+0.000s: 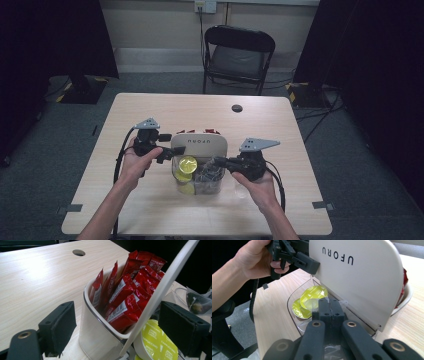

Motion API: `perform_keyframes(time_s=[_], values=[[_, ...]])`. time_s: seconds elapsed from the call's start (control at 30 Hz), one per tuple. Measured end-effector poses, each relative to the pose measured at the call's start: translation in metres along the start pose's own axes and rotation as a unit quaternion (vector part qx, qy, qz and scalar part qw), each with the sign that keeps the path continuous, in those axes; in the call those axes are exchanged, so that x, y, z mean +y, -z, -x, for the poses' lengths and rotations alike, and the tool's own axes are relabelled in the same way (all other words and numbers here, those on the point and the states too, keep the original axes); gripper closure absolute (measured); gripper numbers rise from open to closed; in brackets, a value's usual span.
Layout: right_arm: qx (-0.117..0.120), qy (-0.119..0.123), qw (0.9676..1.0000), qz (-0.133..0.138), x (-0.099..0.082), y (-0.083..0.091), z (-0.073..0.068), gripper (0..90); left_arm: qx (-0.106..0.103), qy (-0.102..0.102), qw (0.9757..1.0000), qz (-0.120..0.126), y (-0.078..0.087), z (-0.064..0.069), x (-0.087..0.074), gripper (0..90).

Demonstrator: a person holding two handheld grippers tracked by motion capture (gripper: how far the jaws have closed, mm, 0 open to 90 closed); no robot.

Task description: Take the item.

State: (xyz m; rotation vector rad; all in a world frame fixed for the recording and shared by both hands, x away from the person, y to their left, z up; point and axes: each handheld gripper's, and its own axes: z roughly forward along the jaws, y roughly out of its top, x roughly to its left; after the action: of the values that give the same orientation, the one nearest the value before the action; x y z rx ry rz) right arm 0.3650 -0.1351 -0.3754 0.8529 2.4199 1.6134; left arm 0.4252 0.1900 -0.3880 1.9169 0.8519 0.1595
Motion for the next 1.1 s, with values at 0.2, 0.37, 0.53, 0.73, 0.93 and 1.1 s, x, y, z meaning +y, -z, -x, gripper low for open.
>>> perform_keyframes(time_s=[0.2,0.37,0.53,0.73,0.93,1.1], values=[[-0.004,0.000,0.9999,0.009,0.002,0.008,-0.001,90.0,-0.002,0.000,1.0000,0.001,-0.001,0.000,0.000,14.1],[-0.010,-0.001,0.9999,0.012,-0.001,0.016,0.000,90.0,-0.005,0.000,1.0000,0.000,-0.002,0.000,0.000,13.9],[-0.017,-0.002,0.9997,0.018,-0.001,0.025,0.001,90.0,-0.004,-0.001,1.0000,-0.003,-0.002,0.000,0.001,13.8],[-0.026,-0.005,0.9994,0.022,-0.005,0.036,0.002,90.0,-0.005,-0.003,1.0000,-0.004,-0.002,-0.001,0.000,13.7],[-0.037,-0.009,0.9990,0.024,-0.010,0.047,0.006,90.0,-0.007,-0.003,1.0000,-0.003,-0.005,0.000,0.001,12.7],[-0.044,-0.012,0.9986,0.027,-0.015,0.056,0.006,90.0,-0.006,-0.004,1.0000,-0.003,-0.005,0.000,0.001,12.8]])
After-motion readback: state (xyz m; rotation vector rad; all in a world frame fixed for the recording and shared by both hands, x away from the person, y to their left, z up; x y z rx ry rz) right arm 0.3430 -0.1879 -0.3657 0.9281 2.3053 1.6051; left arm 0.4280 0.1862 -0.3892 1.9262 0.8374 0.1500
